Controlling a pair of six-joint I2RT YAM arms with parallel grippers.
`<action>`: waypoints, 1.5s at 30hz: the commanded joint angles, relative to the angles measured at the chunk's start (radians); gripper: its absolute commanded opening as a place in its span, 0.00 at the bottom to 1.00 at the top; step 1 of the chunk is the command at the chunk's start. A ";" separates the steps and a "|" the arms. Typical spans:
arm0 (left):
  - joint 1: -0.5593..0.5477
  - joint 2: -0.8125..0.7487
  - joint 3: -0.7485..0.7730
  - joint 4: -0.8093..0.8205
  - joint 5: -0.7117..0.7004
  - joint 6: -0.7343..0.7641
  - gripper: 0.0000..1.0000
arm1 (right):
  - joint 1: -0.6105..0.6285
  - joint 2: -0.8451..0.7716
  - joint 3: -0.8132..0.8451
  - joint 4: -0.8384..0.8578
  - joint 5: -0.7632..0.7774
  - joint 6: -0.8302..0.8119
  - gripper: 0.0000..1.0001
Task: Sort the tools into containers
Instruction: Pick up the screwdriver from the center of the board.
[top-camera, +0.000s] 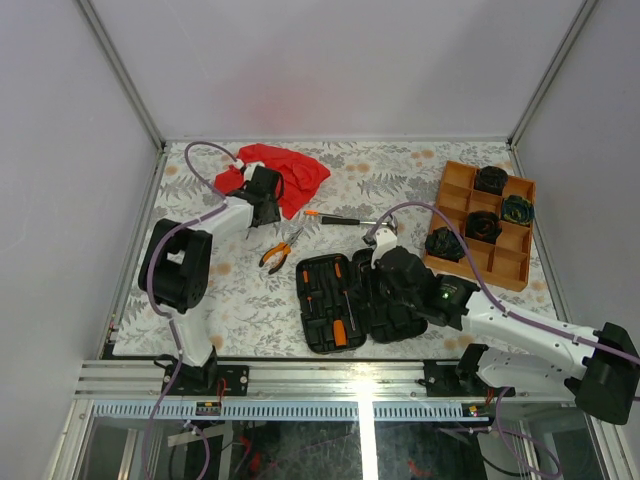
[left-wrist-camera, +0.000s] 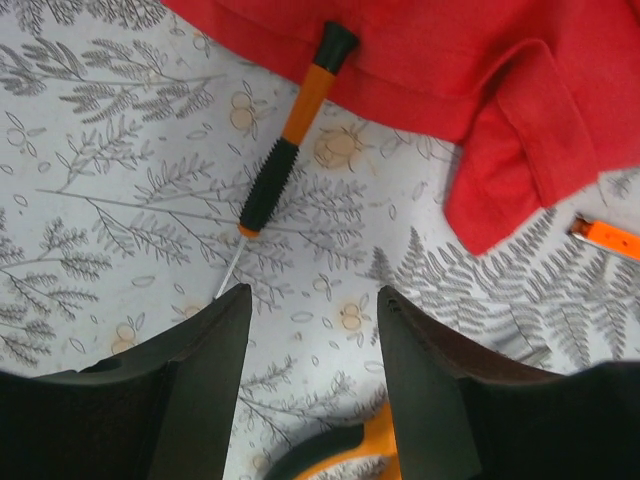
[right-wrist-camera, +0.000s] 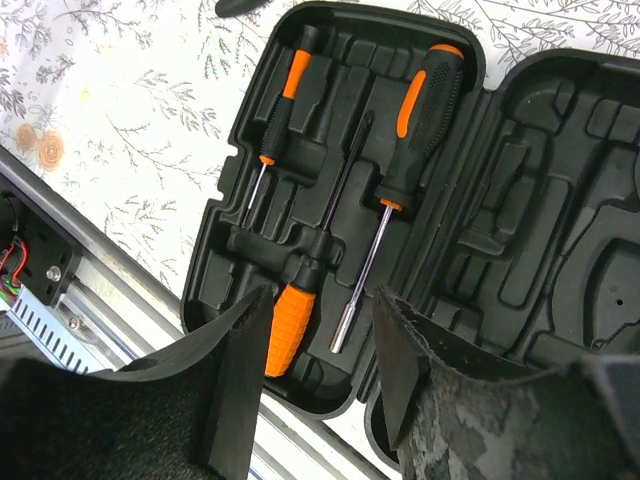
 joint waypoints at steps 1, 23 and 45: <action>0.029 0.050 0.067 0.024 -0.069 0.056 0.53 | -0.005 -0.005 -0.005 0.004 -0.012 -0.013 0.52; 0.117 0.201 0.123 0.071 0.072 0.118 0.35 | -0.004 0.122 0.037 0.037 -0.100 0.059 0.47; 0.049 -0.058 -0.013 0.087 0.232 -0.083 0.00 | -0.025 -0.111 0.347 -0.536 0.304 -0.029 0.48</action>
